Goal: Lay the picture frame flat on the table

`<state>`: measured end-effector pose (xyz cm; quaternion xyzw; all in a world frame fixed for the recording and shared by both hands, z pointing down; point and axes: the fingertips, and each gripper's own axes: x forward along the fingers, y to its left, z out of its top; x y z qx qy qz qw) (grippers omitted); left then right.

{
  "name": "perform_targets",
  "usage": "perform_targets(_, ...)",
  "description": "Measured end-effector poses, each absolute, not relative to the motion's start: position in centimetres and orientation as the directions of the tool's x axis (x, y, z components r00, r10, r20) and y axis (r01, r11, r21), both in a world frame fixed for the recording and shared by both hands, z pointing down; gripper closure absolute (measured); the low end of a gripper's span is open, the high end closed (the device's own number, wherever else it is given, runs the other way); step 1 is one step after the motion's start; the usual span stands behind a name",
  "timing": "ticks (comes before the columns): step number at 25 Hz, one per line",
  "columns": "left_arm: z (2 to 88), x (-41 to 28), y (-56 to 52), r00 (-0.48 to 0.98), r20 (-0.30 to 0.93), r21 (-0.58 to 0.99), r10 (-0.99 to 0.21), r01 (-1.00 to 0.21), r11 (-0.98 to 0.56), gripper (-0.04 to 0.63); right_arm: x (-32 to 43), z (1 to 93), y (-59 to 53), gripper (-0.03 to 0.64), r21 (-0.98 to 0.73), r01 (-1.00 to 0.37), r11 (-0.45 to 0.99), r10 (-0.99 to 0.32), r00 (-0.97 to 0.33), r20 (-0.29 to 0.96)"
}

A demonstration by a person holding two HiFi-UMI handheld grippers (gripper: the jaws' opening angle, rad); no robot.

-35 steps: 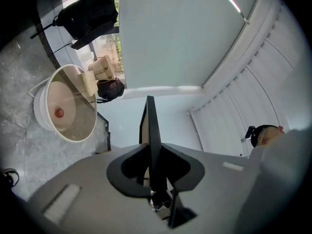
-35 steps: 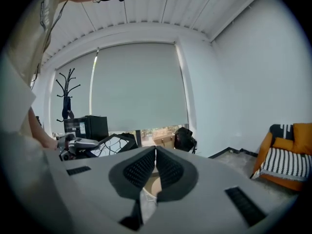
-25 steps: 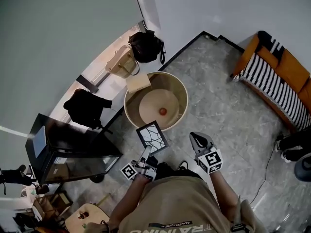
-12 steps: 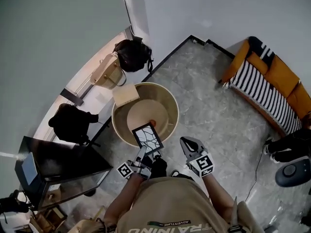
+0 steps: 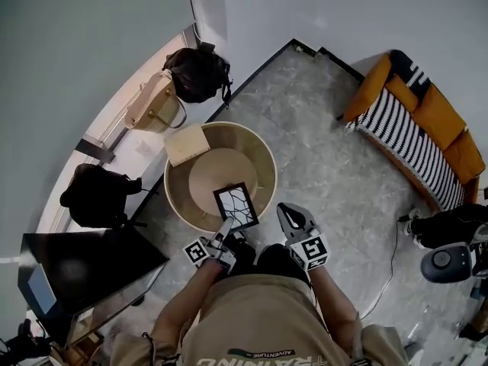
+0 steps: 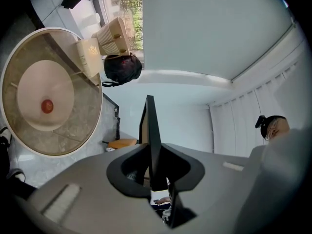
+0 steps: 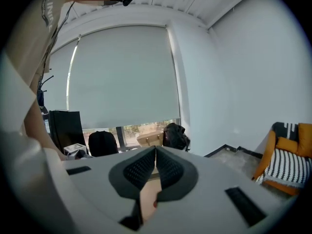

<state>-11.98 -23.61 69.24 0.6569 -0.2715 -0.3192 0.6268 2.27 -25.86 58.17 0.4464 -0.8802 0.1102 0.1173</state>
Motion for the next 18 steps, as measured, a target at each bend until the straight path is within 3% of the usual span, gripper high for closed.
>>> perform_targets(6,74.1,-11.6,-24.9,0.632,-0.044,0.998,-0.774,0.053,-0.013,0.529,3.0,61.4,-28.5,0.611,-0.110,-0.828,0.550,-0.768,-0.554,0.321)
perform_targets(12,83.9,-10.7,-25.9,0.558,0.038,0.996,-0.829,0.050,0.079,0.529,5.1,68.6,-30.6,0.611,-0.139,-0.878,0.459,-0.806,-0.477,0.350)
perform_targets(18,93.5,-8.0,-26.4,0.576,0.088,0.991,-0.812,0.032,0.130,0.529,5.7,75.8,-30.3,0.611,-0.179,-0.886,0.429,-0.804,-0.464,0.372)
